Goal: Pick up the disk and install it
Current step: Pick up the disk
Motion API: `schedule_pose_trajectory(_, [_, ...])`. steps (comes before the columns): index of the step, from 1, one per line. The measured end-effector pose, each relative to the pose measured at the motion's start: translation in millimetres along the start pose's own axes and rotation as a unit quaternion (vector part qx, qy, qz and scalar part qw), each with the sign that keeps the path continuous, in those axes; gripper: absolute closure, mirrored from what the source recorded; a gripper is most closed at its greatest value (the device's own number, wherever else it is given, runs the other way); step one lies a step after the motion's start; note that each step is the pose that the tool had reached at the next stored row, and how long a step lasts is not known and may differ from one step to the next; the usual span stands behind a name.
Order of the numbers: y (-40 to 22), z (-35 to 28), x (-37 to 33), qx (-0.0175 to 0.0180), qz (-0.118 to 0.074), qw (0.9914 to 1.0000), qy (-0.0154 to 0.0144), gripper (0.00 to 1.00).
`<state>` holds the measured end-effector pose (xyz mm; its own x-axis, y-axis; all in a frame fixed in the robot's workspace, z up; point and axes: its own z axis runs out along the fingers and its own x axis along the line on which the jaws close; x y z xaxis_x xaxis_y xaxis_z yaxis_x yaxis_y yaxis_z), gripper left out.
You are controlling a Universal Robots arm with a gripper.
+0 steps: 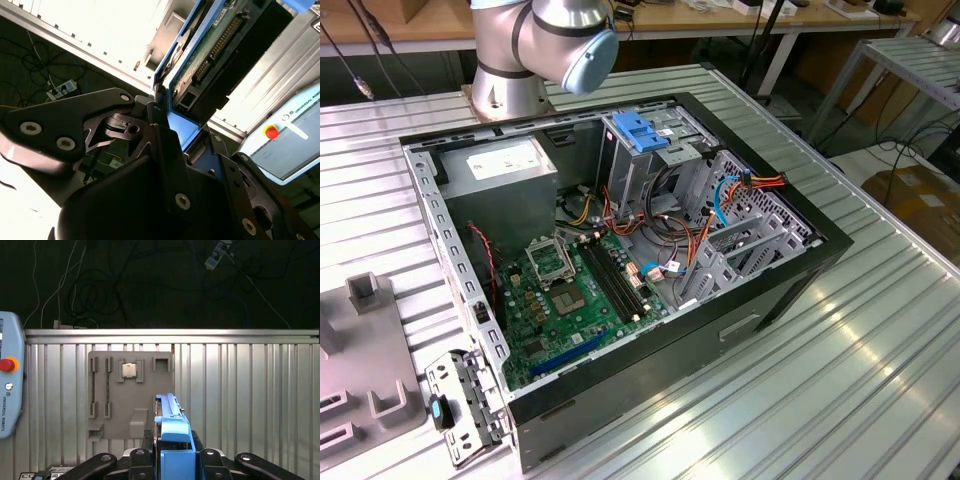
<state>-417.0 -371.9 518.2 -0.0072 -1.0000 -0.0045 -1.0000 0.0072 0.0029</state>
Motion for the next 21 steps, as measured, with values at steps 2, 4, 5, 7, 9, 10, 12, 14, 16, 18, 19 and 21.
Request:
schedule_pose_trajectory(2, [-1.6, 0.0, 0.0, 0.0, 0.0, 1.0, 0.0, 0.63])
schedule_pose_trajectory(4, [-3.1, 0.0, 0.0, 0.0, 0.0, 1.0, 0.0, 0.63])
schedule_pose_trajectory(5, [-3.7, 0.0, 0.0, 0.0, 0.0, 1.0, 0.0, 0.63])
schedule_pose_trajectory(7, [-4.8, 0.0, -0.1, 0.0, 0.0, 1.0, 0.0, 0.63])
schedule_pose_trajectory(9, [-6.1, 0.0, -0.1, 0.0, 0.0, 1.0, 0.0, 0.63])
schedule_pose_trajectory(10, [-6.9, 0.0, -0.1, 0.0, 0.0, 1.0, 0.0, 0.63])
schedule_pose_trajectory(12, [-8.3, 0.0, -0.1, 0.0, 0.0, 1.0, 0.0, 0.63])
schedule_pose_trajectory(14, [-9.7, 0.0, -0.1, 0.0, 0.0, 1.0, 0.0, 0.63])
schedule_pose_trajectory(16, [-12.8, -0.1, -0.1, 0.0, 0.0, 1.0, 0.0, 0.63])
schedule_pose_trajectory(18, [-14.7, -0.1, -0.1, 0.0, 0.0, 1.0, 0.0, 0.63])
schedule_pose_trajectory(19, [-15.3, 0.0, -0.1, 0.0, 0.0, 1.0, 0.0, 0.63])
schedule_pose_trajectory(21, [-17.5, -0.1, -0.1, 0.0, 0.0, 1.0, 0.0, 0.63])
